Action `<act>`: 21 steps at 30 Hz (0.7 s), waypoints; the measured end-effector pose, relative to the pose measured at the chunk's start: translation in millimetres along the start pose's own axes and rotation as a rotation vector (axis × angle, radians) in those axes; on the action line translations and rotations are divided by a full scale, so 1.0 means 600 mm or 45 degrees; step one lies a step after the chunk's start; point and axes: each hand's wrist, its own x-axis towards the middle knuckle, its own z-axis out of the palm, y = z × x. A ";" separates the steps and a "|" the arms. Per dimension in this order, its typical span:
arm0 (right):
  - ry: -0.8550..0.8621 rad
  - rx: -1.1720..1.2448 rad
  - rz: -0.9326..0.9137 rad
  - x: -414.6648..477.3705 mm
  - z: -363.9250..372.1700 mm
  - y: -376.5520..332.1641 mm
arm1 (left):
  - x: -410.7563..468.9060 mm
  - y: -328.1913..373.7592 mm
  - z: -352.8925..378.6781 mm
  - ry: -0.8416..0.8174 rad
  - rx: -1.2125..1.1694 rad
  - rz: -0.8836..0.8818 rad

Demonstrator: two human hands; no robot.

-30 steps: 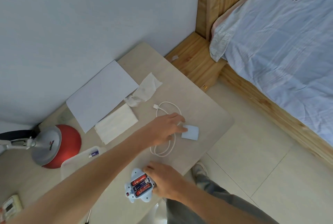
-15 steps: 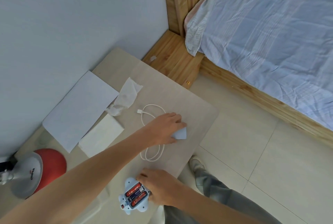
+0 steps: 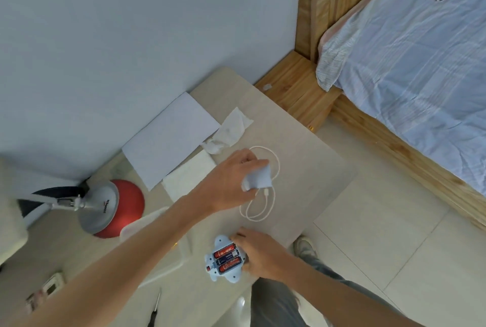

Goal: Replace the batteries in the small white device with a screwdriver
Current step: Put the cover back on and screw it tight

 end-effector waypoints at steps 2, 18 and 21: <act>-0.004 0.001 -0.027 0.003 -0.004 0.001 | -0.060 -0.005 -0.023 0.086 0.010 -0.110; -0.118 -0.006 -0.197 0.017 -0.031 0.019 | -0.387 0.046 0.102 0.411 -0.138 -0.775; -0.127 -0.016 -0.215 0.019 -0.032 0.021 | -0.389 0.053 0.139 0.423 -0.183 -0.842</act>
